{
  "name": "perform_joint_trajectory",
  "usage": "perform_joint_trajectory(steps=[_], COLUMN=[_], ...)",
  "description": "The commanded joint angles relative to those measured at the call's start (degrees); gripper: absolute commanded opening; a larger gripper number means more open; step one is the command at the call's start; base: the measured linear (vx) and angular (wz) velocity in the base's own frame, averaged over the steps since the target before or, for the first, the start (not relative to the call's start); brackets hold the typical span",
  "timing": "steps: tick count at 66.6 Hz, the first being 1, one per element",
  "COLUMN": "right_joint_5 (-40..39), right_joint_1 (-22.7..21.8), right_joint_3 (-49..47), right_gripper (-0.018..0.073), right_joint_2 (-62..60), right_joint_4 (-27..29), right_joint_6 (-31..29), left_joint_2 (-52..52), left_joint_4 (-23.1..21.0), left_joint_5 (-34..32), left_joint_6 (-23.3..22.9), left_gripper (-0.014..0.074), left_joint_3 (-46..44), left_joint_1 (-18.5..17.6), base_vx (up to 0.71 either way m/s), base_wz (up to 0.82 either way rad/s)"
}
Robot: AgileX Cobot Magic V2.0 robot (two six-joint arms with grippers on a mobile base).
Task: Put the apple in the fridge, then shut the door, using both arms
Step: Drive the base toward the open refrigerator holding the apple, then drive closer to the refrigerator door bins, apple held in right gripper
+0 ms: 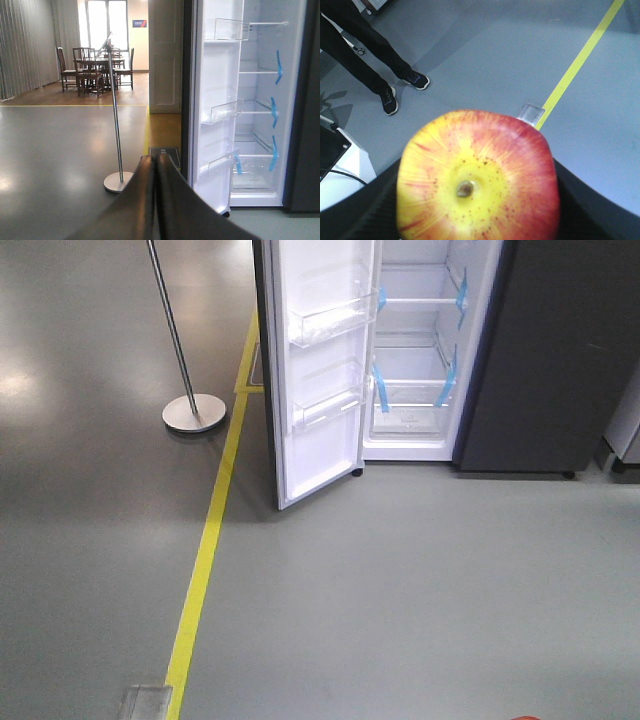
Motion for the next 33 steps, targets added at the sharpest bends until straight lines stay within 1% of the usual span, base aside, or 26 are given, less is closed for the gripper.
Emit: perform_joint_trajectory(steps=[1,33], right_joint_5=[-0.37,0.76], right_joint_1=[-0.09,-0.09], right_joint_3=[-1.5,-1.5], right_gripper=[0.0272,0.0272], right_joint_2=[0.49,0.49], right_joint_4=[3.7,3.7], right_joint_6=[-0.46,-0.46], left_joint_2=[-0.76,-0.76], left_joint_4=[-0.44,-0.44], left_joint_5=[-3.8,-3.8], left_joint_6=[-0.02,-0.02], left_gripper=[-0.0006,-0.0006], left_joint_3=[0.74,0.74], left_joint_1=[0.12,0.12], base_vx=[0.39,0.37], base_wz=[0.07,0.03])
